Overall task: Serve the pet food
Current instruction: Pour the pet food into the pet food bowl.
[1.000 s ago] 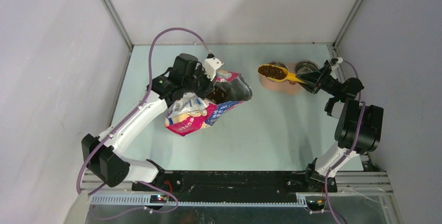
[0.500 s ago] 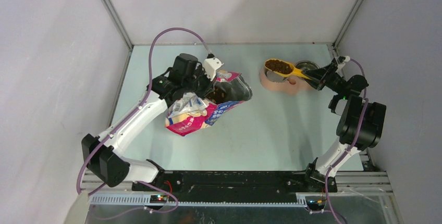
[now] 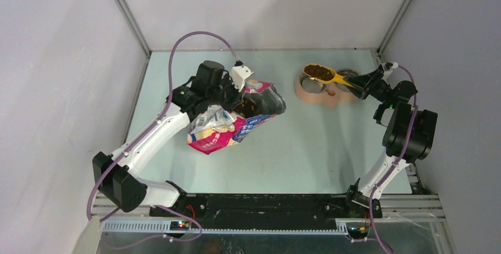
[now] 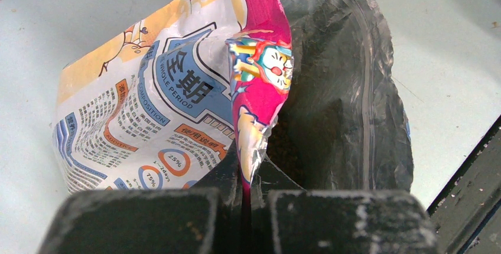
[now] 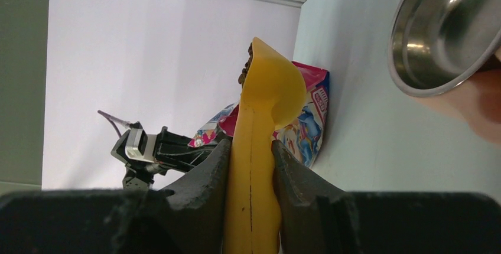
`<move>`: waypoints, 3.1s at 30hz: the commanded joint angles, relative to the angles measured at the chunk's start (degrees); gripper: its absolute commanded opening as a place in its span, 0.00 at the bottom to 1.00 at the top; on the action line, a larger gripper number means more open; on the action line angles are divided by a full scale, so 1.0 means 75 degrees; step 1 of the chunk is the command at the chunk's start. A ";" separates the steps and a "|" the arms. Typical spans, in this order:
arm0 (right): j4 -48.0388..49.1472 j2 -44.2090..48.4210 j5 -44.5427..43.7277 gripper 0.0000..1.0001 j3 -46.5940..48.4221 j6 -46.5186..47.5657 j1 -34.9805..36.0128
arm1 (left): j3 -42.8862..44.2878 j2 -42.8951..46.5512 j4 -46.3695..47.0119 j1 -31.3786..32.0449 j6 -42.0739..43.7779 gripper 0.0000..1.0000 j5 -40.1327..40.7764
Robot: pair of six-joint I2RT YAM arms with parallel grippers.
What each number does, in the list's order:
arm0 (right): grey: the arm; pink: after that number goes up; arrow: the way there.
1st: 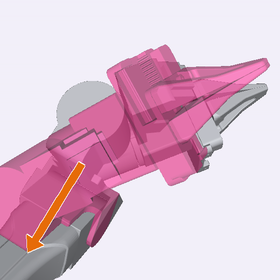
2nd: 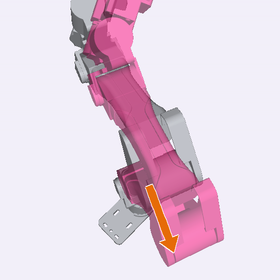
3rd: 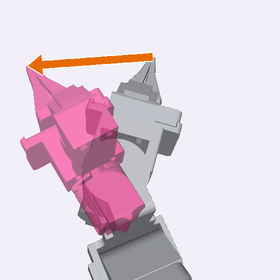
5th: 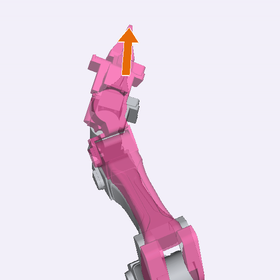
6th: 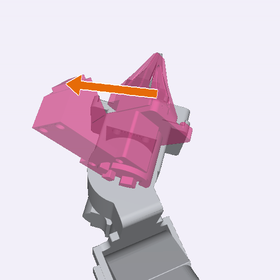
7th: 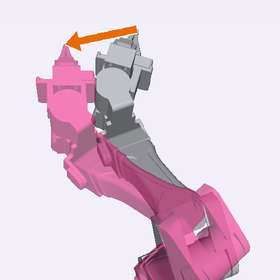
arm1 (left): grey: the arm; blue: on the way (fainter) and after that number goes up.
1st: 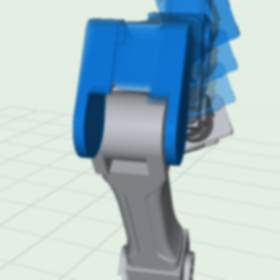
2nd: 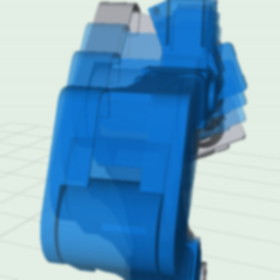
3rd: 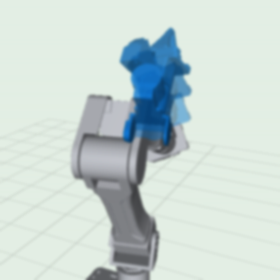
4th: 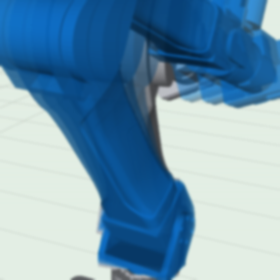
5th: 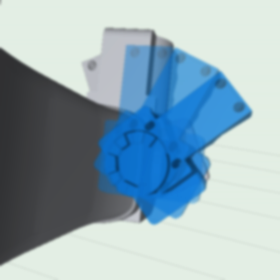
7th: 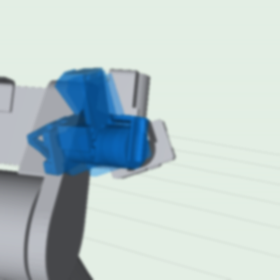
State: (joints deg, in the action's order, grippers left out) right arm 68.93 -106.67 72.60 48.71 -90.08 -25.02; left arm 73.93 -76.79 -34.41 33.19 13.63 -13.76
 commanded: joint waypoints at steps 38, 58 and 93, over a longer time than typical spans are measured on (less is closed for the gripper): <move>-0.2147 -0.2119 -0.1089 0.00 0.1735 0.2758 -0.0004 | 0.0045 0.0138 -0.0170 0.0086 0.0115 0.00 -0.0606; -0.4627 -0.0999 -0.1531 0.00 0.1764 0.4804 0.0055 | 0.0010 0.0271 -0.0159 0.0086 0.0133 0.00 -0.0600; -0.9564 0.0481 -0.3124 0.00 0.2997 0.8002 0.0478 | -0.0003 0.0434 -0.0152 0.0086 0.0097 0.00 -0.0695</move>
State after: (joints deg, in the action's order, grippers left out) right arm 0.49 -106.45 51.07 68.25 -32.93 -21.78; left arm 73.93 -76.69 -34.57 33.19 14.04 -13.78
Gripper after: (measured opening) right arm 0.300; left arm 0.023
